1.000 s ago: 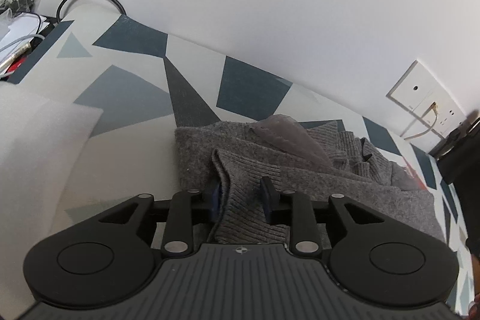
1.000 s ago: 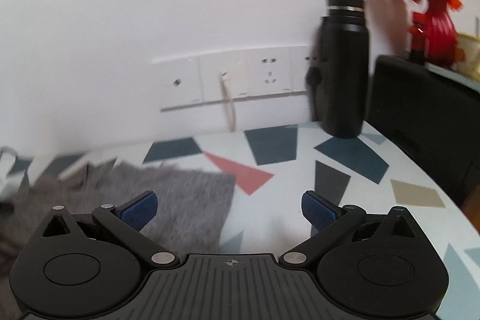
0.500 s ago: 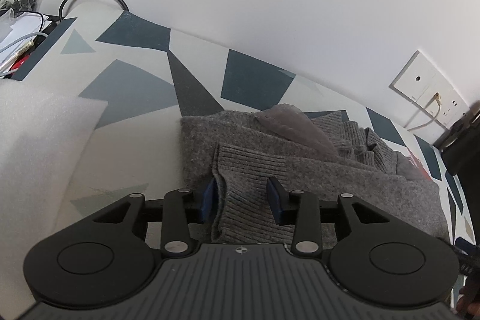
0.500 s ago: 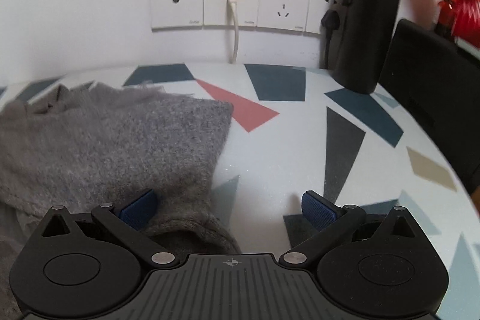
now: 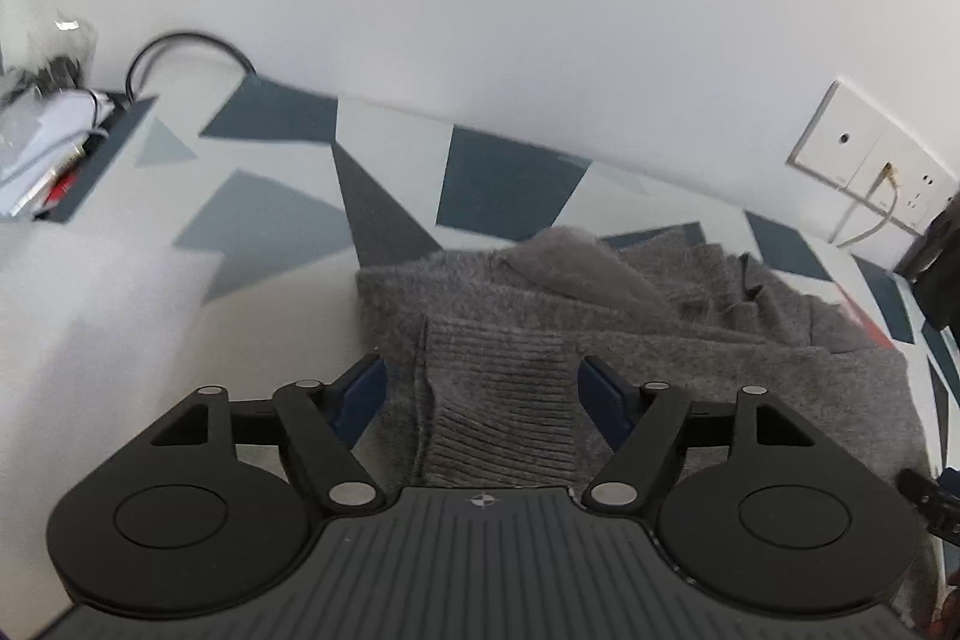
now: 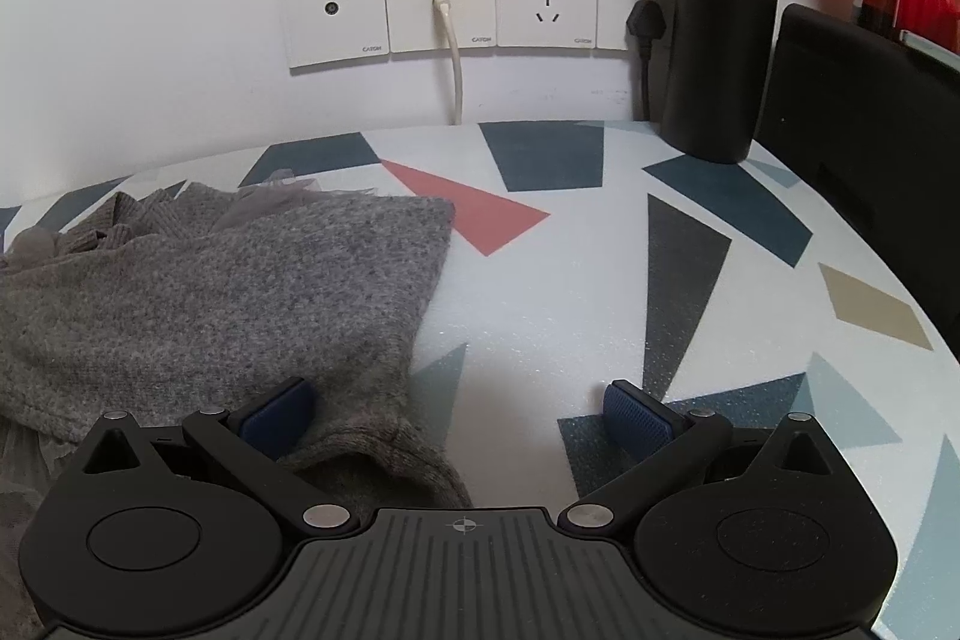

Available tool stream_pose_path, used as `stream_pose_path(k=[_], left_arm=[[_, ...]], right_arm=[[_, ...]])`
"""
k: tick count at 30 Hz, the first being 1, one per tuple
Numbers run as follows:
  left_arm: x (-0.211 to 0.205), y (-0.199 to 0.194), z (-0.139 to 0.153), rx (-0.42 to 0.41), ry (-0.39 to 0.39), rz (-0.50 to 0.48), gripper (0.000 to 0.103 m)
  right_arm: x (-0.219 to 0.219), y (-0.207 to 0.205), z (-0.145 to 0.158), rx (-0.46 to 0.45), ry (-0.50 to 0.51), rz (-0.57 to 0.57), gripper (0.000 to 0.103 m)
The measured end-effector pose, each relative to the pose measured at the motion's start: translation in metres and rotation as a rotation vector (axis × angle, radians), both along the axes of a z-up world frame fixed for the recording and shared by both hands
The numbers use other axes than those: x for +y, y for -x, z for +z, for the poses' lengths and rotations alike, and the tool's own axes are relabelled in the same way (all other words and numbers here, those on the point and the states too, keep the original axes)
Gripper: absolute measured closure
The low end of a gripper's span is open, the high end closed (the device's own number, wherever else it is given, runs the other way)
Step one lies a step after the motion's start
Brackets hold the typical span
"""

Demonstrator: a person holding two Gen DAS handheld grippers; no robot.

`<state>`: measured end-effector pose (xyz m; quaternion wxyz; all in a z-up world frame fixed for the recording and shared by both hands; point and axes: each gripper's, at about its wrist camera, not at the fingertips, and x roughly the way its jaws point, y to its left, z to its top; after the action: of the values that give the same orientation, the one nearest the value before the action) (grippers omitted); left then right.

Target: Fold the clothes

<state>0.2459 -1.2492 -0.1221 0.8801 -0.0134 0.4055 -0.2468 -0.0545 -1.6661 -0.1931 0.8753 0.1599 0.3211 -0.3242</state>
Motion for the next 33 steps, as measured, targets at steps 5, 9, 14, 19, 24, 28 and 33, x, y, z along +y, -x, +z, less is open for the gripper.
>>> stream_pose_path(k=[5, 9, 14, 19, 24, 28, 33], left_arm=[[0.013, 0.021, 0.009, -0.029, -0.042, -0.002, 0.017], [0.027, 0.040, 0.010, -0.024, -0.060, 0.016, 0.014], [0.050, 0.068, 0.011, -0.014, -0.060, 0.050, 0.009], [0.069, 0.092, 0.011, -0.010, -0.076, 0.022, 0.009], [0.084, 0.104, 0.011, 0.004, -0.070, -0.037, 0.007], [0.103, 0.117, 0.021, -0.010, -0.023, -0.037, 0.007], [0.125, 0.145, 0.031, -0.017, 0.034, -0.083, 0.005]], right_arm=[[-0.001, 0.000, 0.000, -0.001, -0.003, 0.003, 0.001], [-0.002, -0.002, 0.000, 0.000, -0.006, 0.008, 0.001], [-0.002, -0.005, 0.001, 0.009, -0.011, 0.010, 0.001], [0.006, 0.004, 0.010, 0.027, -0.063, -0.049, 0.001], [0.032, 0.026, 0.021, 0.068, -0.058, -0.109, 0.001], [0.058, 0.047, 0.037, 0.086, -0.033, -0.124, 0.001], [0.089, 0.075, 0.064, 0.053, -0.008, -0.146, 0.001]])
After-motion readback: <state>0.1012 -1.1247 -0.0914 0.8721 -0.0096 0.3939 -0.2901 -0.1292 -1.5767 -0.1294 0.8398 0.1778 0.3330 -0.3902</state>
